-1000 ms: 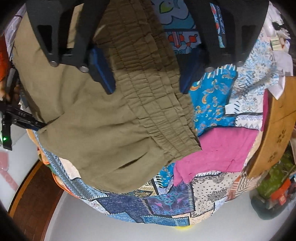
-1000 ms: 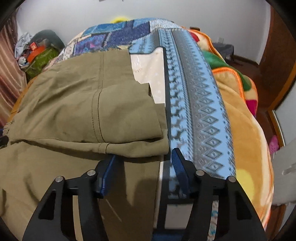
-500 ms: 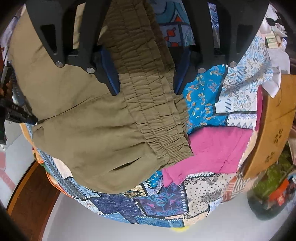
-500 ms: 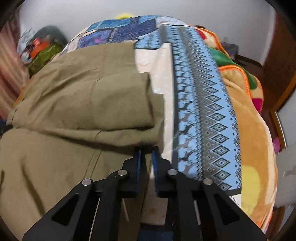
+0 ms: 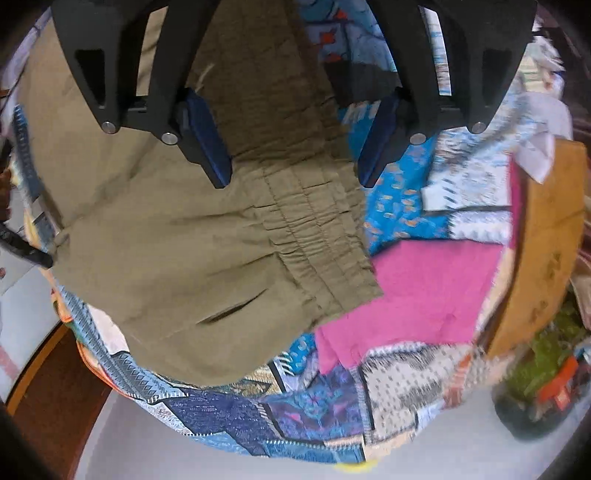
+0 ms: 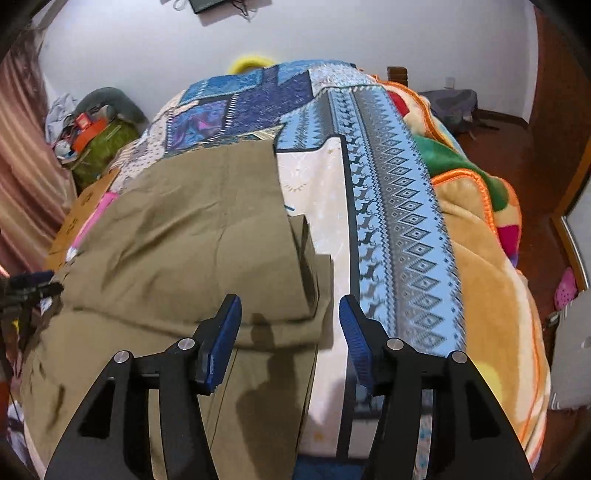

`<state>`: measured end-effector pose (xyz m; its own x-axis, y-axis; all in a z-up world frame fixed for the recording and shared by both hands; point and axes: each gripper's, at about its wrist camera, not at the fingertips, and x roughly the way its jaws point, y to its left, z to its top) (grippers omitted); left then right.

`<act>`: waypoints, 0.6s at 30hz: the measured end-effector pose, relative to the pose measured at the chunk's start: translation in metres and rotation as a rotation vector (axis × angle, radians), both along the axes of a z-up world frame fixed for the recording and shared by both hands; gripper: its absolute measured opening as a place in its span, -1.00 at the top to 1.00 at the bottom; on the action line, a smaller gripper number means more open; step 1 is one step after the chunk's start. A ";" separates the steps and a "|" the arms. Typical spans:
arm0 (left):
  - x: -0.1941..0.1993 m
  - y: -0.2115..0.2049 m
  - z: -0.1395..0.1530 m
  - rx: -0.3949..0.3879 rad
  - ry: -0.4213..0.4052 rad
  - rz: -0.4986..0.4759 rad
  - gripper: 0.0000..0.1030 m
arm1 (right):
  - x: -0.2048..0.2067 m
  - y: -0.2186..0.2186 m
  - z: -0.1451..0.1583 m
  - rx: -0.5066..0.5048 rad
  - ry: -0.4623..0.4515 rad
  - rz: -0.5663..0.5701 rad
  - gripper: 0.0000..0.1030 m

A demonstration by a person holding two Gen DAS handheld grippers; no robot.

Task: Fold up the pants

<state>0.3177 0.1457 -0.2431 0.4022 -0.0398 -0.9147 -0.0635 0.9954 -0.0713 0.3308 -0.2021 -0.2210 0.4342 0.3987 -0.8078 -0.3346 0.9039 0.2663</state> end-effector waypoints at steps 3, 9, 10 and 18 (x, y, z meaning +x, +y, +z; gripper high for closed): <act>0.004 0.002 -0.006 -0.065 0.000 0.007 -0.39 | 0.010 0.012 -0.012 0.033 0.047 0.017 0.01; -0.001 -0.015 -0.002 0.053 -0.089 -0.041 0.07 | 0.005 0.031 -0.023 0.000 0.032 0.026 0.63; -0.002 -0.016 -0.001 0.068 -0.100 -0.042 0.13 | 0.004 0.033 -0.021 -0.012 0.017 0.035 0.70; -0.008 -0.017 0.021 0.138 -0.182 -0.023 0.31 | -0.009 0.045 -0.005 -0.147 -0.131 0.078 0.84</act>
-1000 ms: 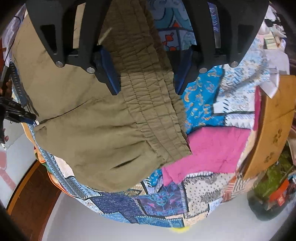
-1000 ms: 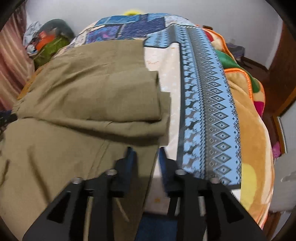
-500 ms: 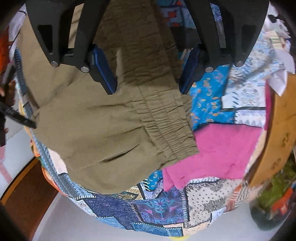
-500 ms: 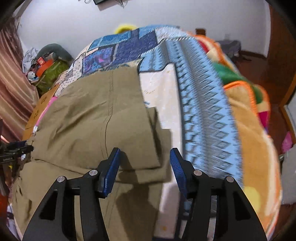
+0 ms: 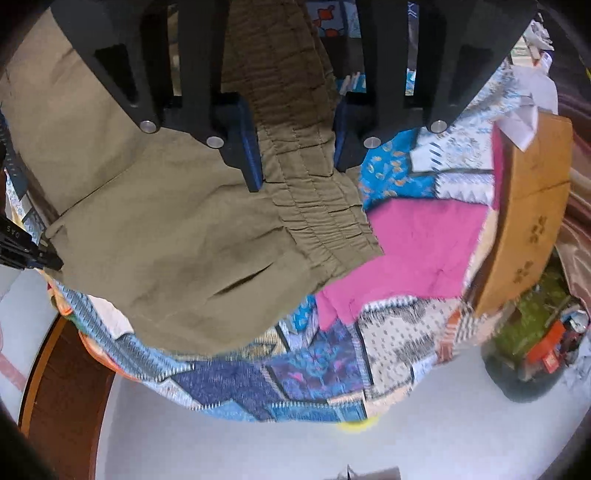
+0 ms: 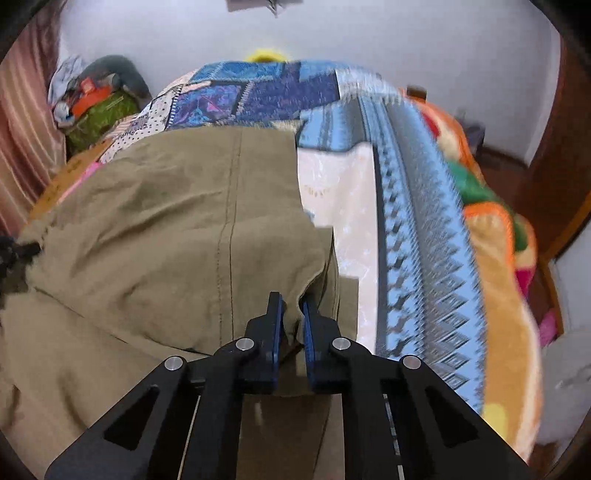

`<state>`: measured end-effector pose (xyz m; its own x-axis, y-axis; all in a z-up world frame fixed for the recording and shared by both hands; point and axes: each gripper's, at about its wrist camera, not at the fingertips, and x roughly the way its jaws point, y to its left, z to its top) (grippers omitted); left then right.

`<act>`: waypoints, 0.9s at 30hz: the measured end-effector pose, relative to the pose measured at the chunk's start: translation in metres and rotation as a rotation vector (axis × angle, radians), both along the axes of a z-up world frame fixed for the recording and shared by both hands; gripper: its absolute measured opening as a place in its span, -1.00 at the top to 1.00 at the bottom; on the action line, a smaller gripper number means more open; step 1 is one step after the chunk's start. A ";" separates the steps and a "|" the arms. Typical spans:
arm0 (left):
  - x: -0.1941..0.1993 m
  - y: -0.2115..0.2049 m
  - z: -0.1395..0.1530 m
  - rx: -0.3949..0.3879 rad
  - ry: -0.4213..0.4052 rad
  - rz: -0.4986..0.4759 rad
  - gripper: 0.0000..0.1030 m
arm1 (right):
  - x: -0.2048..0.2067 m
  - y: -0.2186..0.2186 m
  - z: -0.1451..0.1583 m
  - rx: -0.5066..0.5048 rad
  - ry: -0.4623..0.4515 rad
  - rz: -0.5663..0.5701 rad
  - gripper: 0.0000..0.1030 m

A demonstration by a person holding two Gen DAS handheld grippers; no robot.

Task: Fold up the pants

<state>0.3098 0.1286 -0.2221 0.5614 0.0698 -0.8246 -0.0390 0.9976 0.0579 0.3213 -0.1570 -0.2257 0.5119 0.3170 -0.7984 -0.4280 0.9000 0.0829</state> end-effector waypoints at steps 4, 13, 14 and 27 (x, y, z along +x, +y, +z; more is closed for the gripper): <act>-0.005 0.004 0.015 0.028 -0.054 0.006 0.31 | -0.004 -0.003 0.029 -0.008 -0.125 -0.002 0.86; 0.007 0.017 -0.032 -0.063 0.079 0.054 0.23 | 0.022 0.009 -0.020 -0.077 -0.014 0.004 0.86; 0.007 0.018 -0.032 -0.062 0.077 0.052 0.19 | 0.023 0.010 -0.028 -0.083 -0.001 0.001 0.86; -0.009 0.050 0.016 -0.084 0.040 0.072 -0.36 | 0.023 -0.005 0.021 -0.059 0.039 -0.011 0.25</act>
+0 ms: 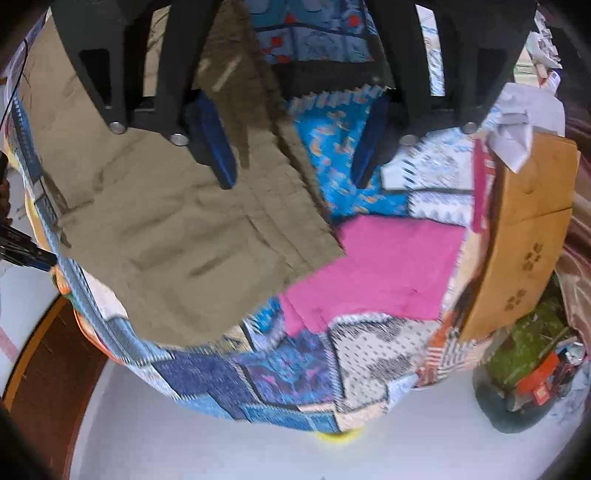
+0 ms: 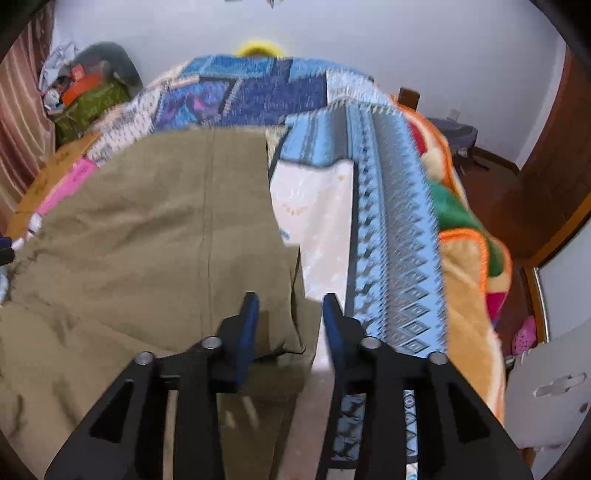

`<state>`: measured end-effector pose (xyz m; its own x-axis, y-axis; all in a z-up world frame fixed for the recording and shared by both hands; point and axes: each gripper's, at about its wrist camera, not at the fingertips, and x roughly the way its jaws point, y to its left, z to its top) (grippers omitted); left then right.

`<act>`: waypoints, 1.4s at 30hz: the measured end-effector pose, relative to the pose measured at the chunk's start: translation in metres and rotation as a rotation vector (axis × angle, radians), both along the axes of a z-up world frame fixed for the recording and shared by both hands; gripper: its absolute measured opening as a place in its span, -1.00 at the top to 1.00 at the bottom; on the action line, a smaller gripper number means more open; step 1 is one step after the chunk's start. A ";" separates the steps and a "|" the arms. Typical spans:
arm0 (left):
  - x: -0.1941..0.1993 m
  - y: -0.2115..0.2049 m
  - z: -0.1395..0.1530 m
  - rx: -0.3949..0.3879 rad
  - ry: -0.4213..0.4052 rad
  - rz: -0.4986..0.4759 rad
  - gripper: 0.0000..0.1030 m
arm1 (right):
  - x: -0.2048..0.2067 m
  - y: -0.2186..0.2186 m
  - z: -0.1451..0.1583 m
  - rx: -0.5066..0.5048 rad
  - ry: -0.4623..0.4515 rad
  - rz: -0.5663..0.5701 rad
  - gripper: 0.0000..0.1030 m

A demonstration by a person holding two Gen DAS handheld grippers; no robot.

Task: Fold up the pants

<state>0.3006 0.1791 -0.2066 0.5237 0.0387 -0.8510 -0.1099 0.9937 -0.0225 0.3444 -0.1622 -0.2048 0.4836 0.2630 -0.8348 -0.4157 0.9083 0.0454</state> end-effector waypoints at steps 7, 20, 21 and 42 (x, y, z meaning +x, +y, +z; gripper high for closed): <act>0.033 0.035 0.011 -0.040 -0.019 0.071 -0.40 | 0.025 0.013 0.042 0.060 -0.092 -0.011 -0.16; 0.089 0.043 -0.050 -0.084 0.072 0.053 -0.50 | 0.116 0.076 0.005 0.059 -0.103 0.009 -0.19; 0.092 0.043 -0.059 -0.091 0.082 0.055 -0.50 | 0.122 0.079 -0.001 0.057 -0.096 0.012 -0.19; 0.095 0.047 -0.045 -0.156 -0.002 0.083 0.06 | 0.131 0.104 -0.010 -0.021 -0.155 0.000 0.90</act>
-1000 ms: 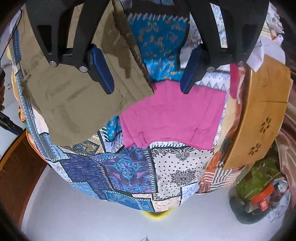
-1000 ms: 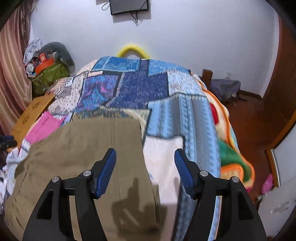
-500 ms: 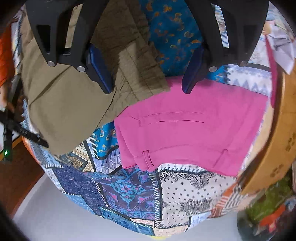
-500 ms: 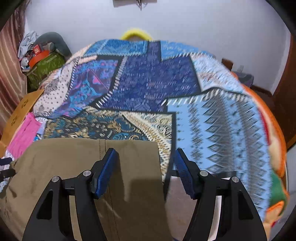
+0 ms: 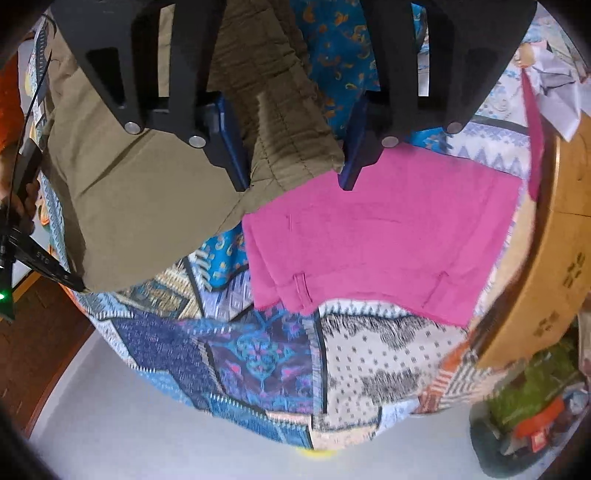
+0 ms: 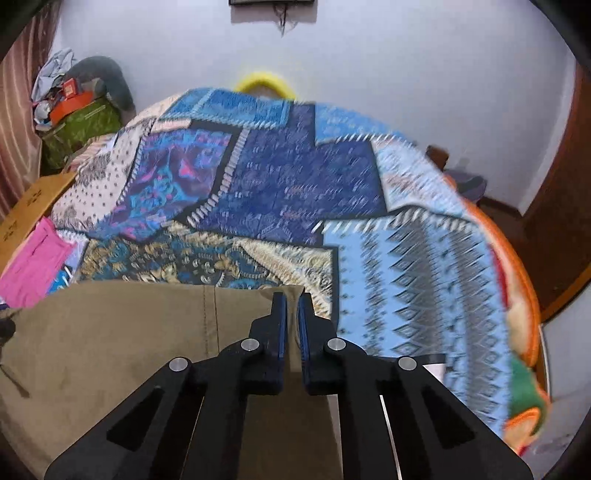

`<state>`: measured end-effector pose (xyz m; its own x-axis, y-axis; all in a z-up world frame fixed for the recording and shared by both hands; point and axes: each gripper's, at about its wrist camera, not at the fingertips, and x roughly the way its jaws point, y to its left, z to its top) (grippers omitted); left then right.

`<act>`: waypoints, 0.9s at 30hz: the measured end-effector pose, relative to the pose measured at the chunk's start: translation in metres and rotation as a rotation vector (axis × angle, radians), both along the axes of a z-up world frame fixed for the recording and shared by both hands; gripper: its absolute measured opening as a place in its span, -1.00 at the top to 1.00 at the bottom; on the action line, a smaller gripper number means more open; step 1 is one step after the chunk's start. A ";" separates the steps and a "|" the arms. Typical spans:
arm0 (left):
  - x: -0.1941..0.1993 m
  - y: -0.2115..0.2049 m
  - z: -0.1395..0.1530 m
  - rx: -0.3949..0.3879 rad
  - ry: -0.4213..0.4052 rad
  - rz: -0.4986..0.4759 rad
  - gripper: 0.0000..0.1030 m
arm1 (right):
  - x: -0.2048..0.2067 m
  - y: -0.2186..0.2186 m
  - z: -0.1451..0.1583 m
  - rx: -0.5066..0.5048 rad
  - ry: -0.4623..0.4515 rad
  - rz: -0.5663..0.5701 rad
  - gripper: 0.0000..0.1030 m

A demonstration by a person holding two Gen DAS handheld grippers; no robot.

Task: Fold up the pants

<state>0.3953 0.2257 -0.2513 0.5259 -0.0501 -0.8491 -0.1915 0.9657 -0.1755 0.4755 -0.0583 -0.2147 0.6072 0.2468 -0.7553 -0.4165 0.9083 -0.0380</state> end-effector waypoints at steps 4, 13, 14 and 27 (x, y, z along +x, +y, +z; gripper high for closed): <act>-0.009 -0.004 0.033 0.052 -0.056 0.014 0.09 | -0.013 -0.006 0.036 0.017 -0.072 0.000 0.93; -0.041 -0.031 0.136 0.198 -0.236 0.012 0.11 | -0.059 -0.028 0.135 0.108 -0.226 -0.028 0.94; -0.047 -0.033 0.143 0.204 -0.247 0.007 0.11 | -0.065 -0.034 0.142 0.127 -0.226 -0.028 0.94; -0.153 -0.073 0.141 0.269 -0.277 -0.082 0.11 | -0.176 -0.087 0.153 0.211 -0.181 0.029 0.95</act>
<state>0.2419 0.1524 -0.1105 0.7402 0.1036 -0.6643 -0.0928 0.9943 0.0517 0.2992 -0.1457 -0.0617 0.7180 0.4069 -0.5647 -0.4466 0.8916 0.0746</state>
